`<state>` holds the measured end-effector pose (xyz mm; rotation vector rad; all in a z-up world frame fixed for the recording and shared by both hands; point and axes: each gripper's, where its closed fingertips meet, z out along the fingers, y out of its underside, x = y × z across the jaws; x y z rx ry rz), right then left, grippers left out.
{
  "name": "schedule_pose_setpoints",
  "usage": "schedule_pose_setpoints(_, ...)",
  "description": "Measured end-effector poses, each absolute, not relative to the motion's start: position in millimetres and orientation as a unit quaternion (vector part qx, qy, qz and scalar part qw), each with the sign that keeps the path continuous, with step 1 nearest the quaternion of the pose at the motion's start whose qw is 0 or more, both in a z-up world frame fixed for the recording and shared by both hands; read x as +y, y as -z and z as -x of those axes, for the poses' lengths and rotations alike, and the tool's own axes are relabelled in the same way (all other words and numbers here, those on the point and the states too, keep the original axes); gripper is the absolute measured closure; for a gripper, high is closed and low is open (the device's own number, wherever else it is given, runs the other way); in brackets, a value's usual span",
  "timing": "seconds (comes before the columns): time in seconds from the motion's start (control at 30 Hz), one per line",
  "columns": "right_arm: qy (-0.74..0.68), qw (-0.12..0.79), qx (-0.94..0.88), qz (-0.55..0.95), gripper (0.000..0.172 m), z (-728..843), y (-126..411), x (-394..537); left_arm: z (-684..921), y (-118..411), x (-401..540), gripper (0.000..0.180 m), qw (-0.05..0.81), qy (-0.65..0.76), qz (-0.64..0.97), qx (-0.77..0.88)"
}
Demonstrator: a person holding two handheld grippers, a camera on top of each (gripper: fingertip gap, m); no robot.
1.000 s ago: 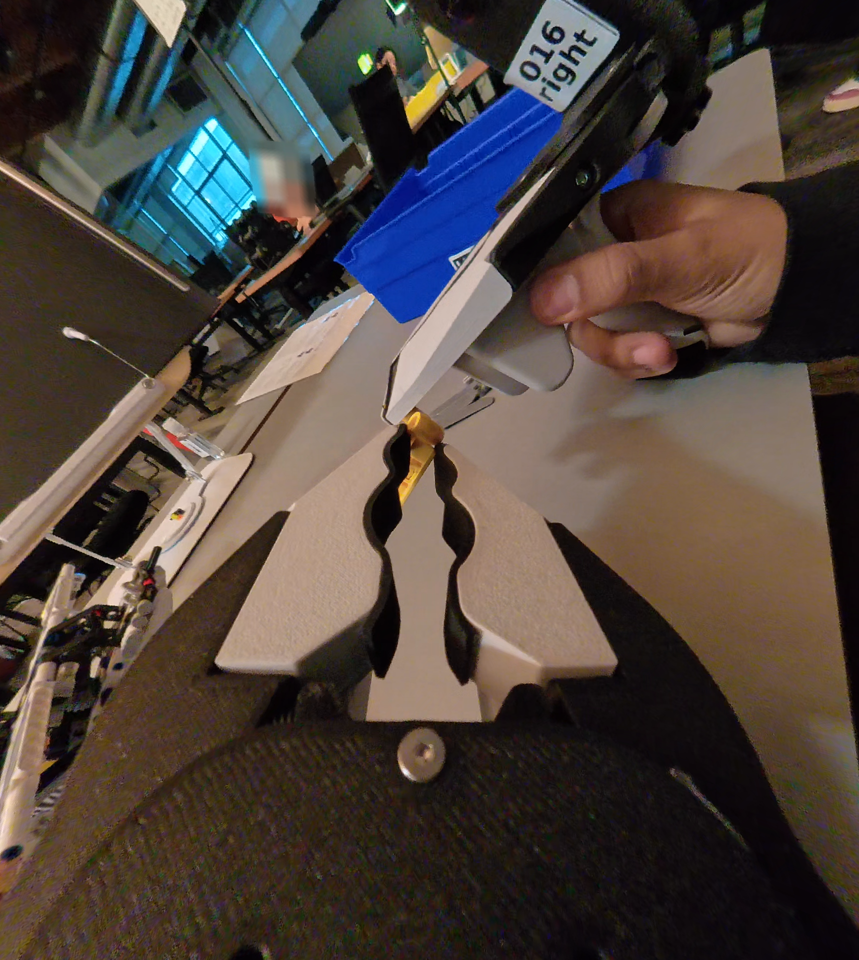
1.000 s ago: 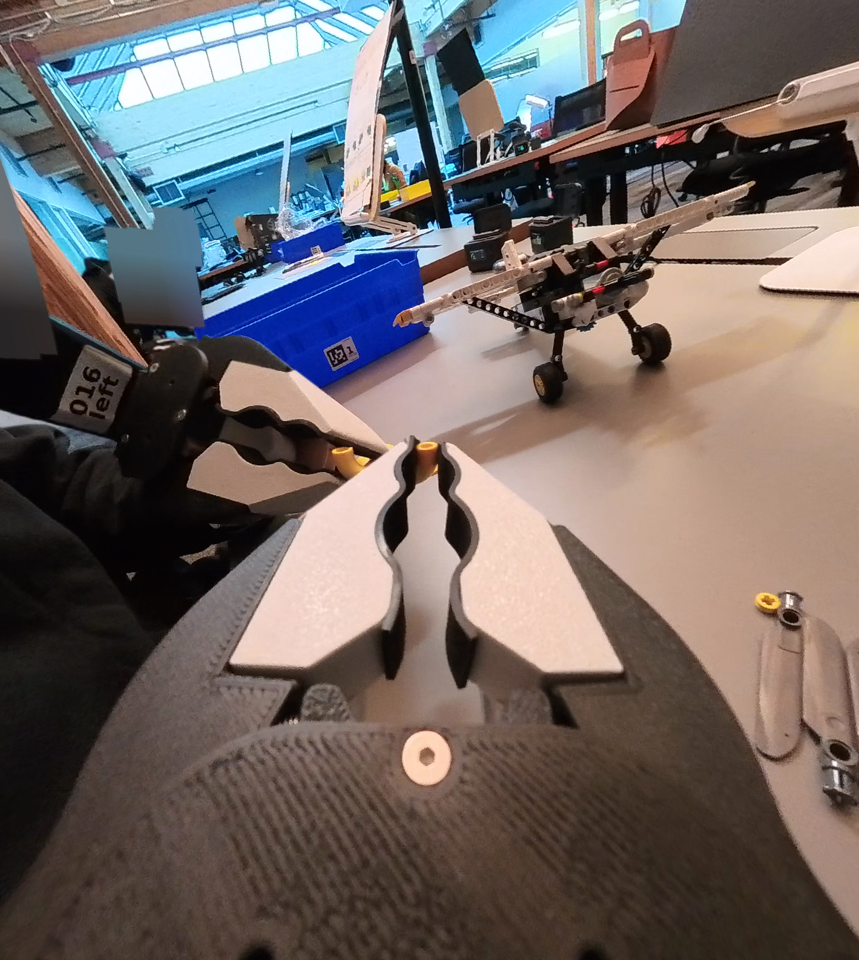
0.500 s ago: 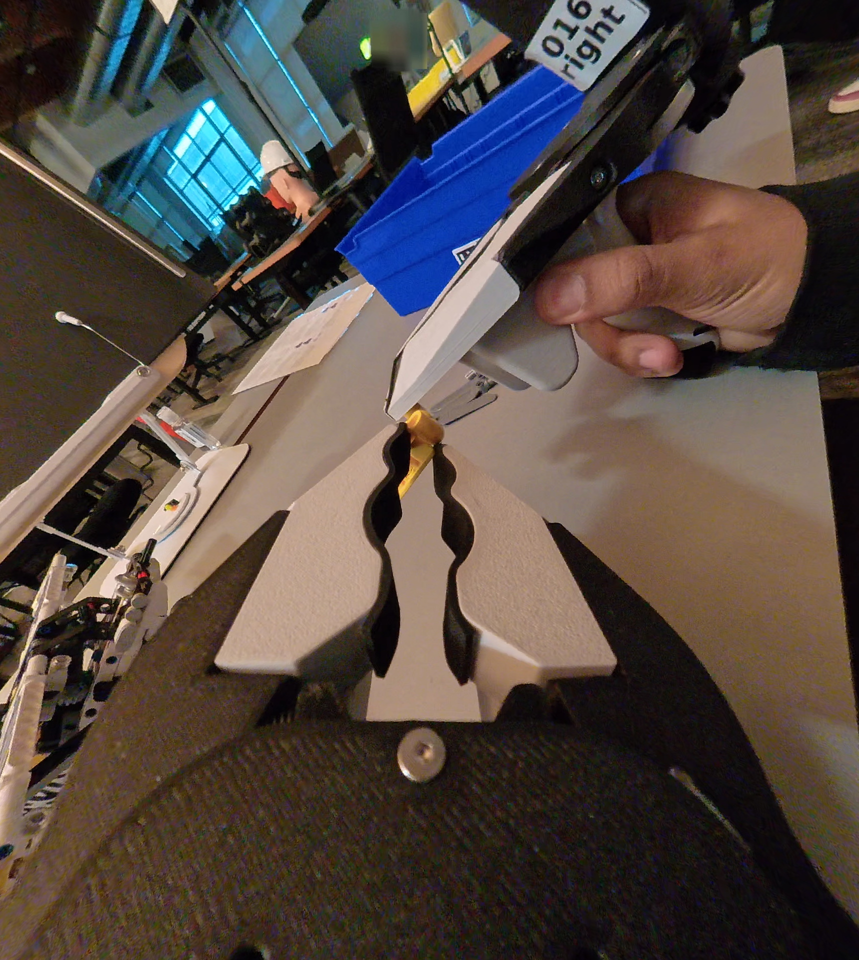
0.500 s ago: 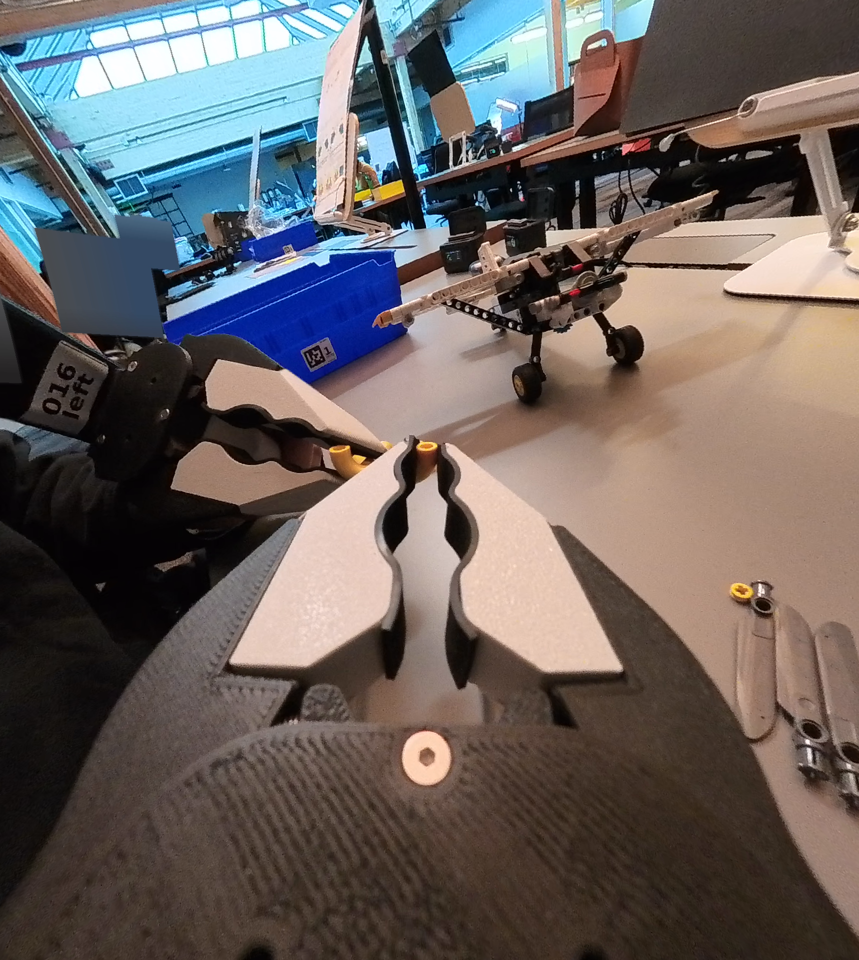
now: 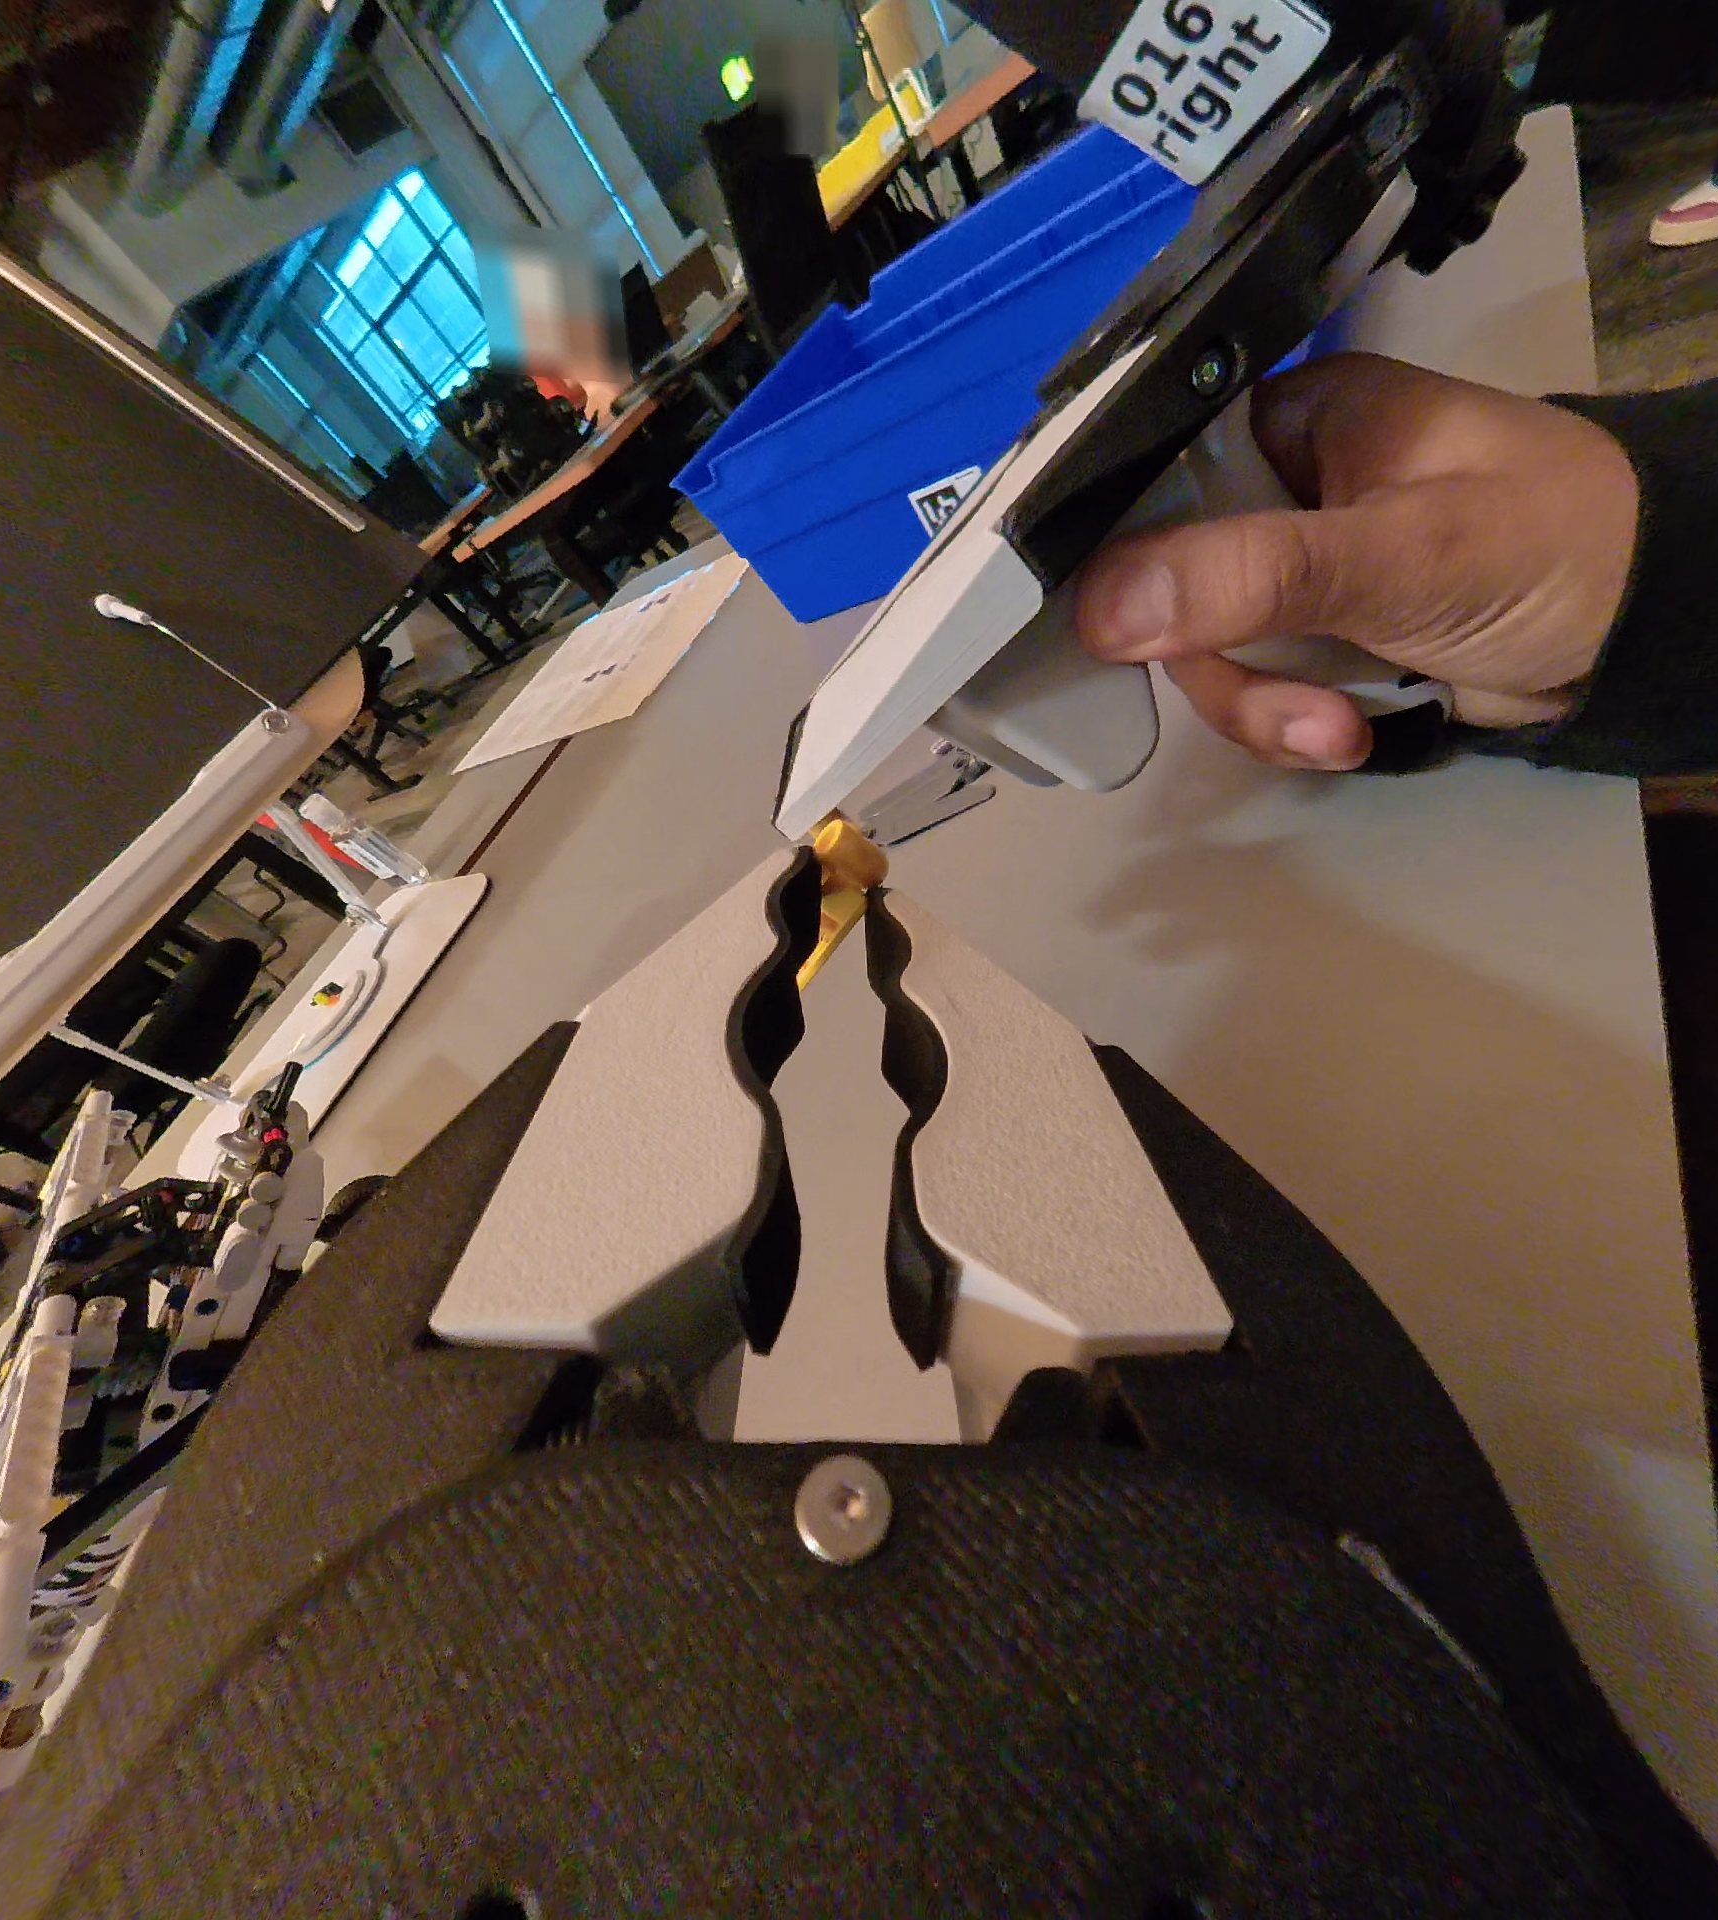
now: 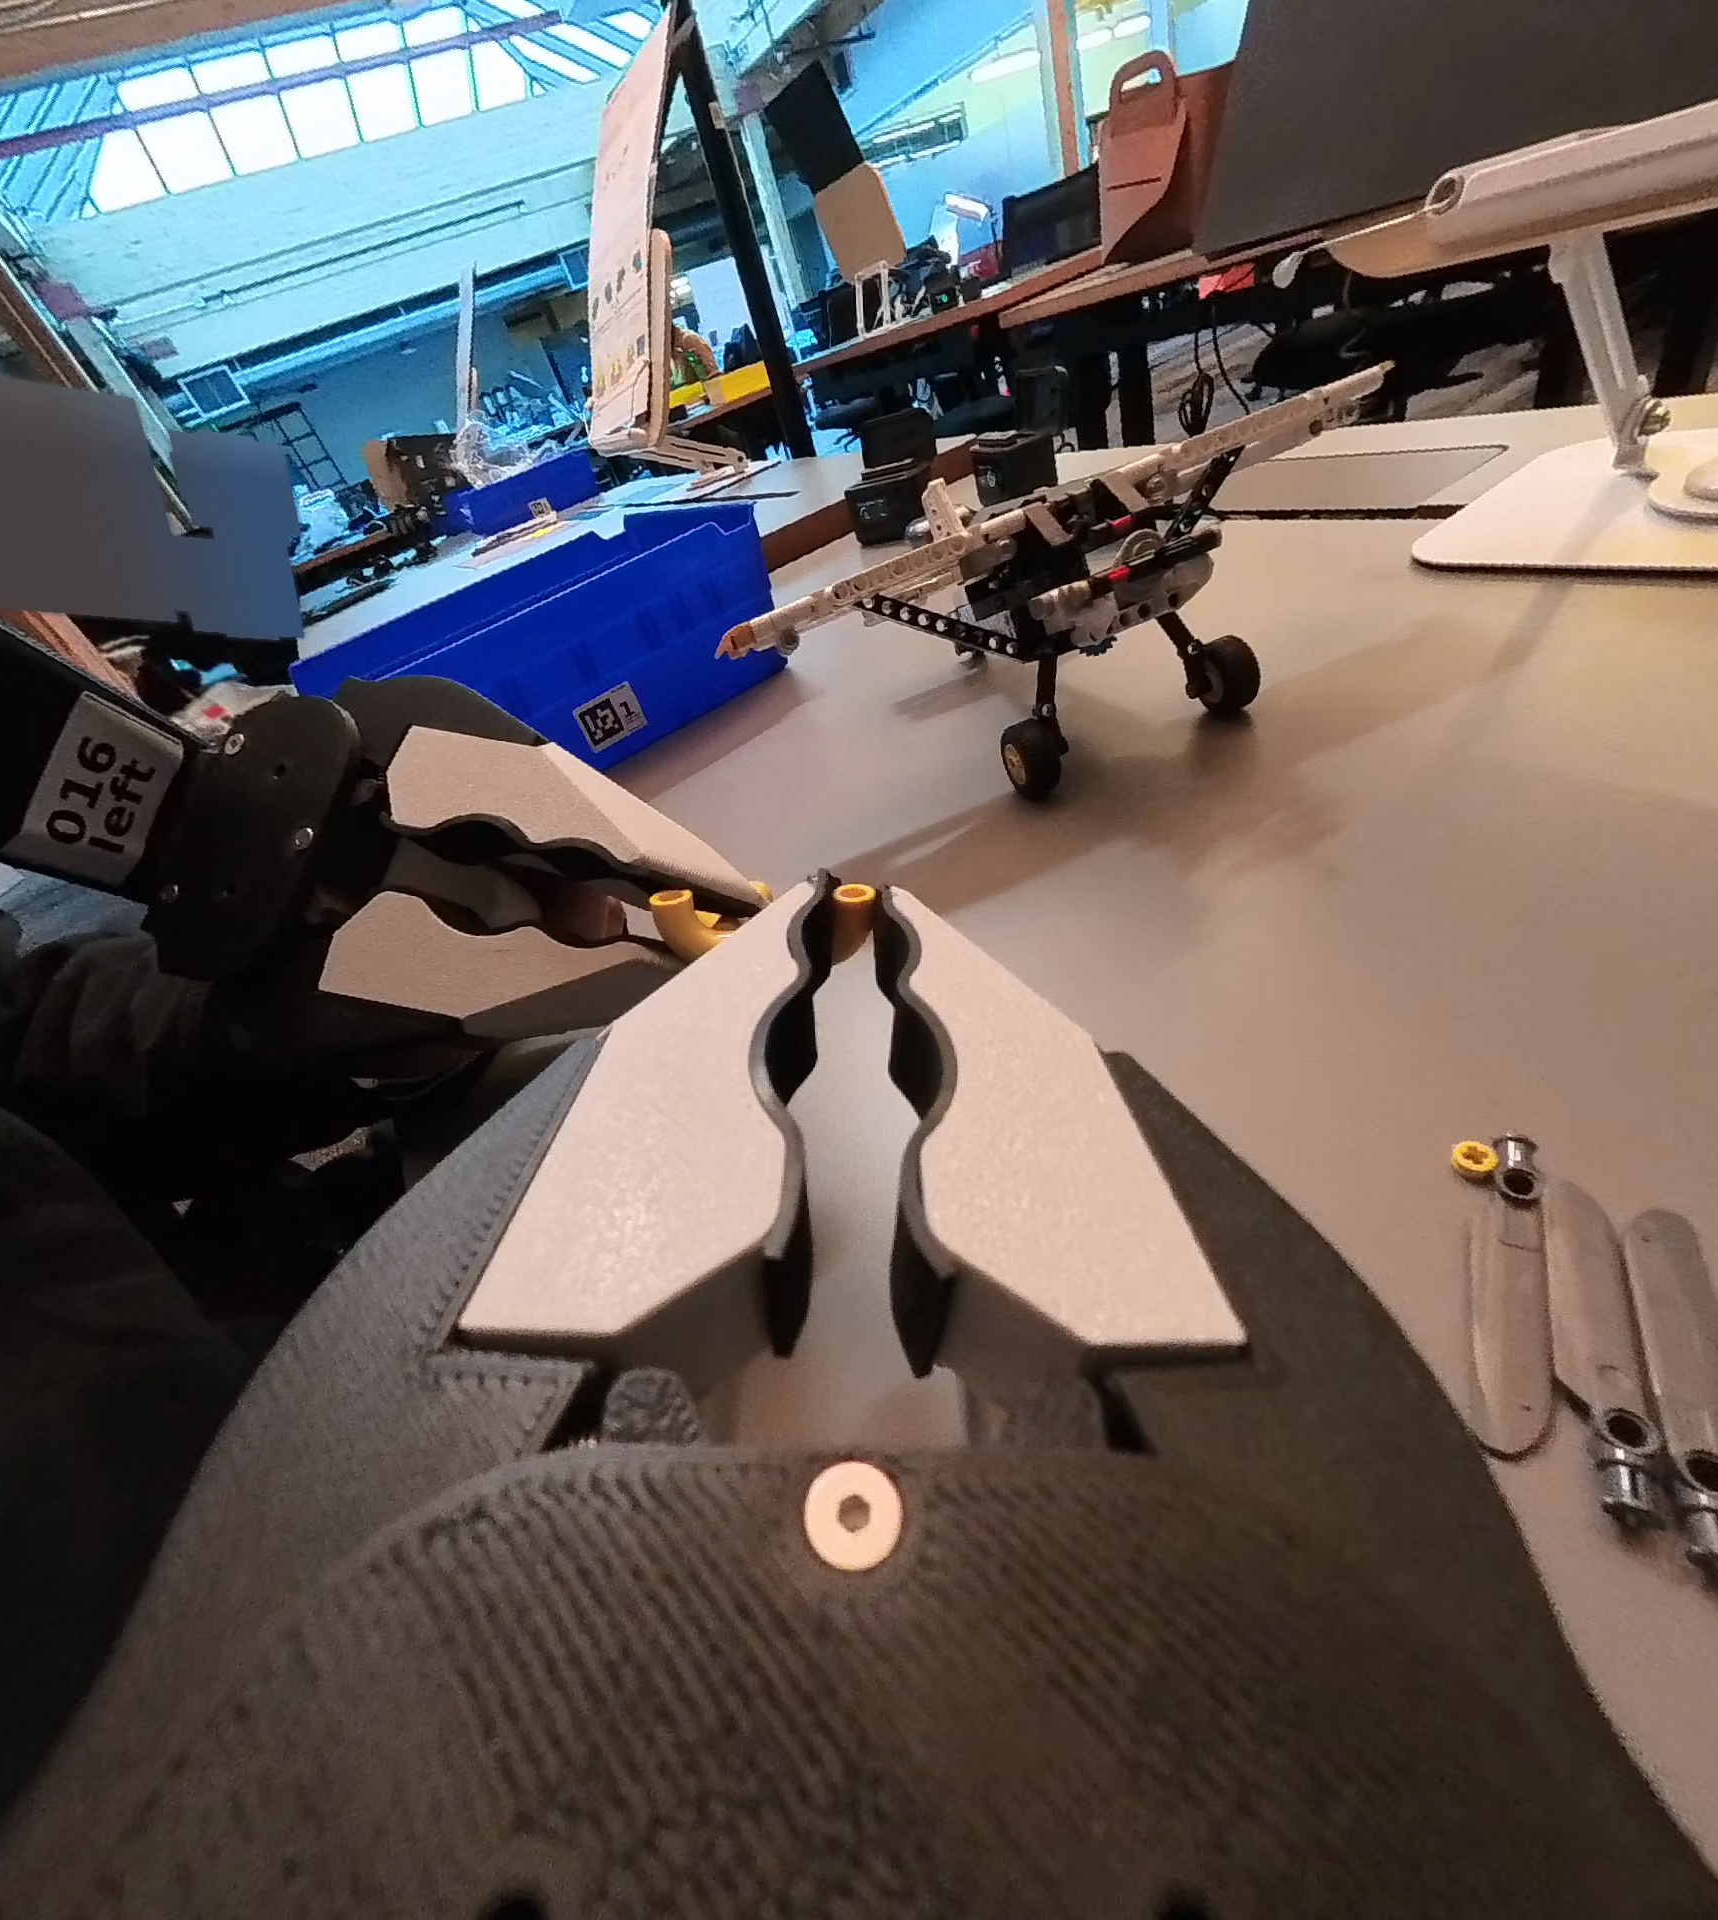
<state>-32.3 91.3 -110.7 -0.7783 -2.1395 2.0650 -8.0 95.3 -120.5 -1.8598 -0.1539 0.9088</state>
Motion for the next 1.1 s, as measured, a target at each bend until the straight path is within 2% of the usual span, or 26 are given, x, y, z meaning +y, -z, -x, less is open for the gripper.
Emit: schedule_pose_setpoints(1.1,-0.699,-0.042,-0.667,0.255,0.167,29,105,94,1,111,95,0.177,0.543,-0.364,0.755,-0.051)
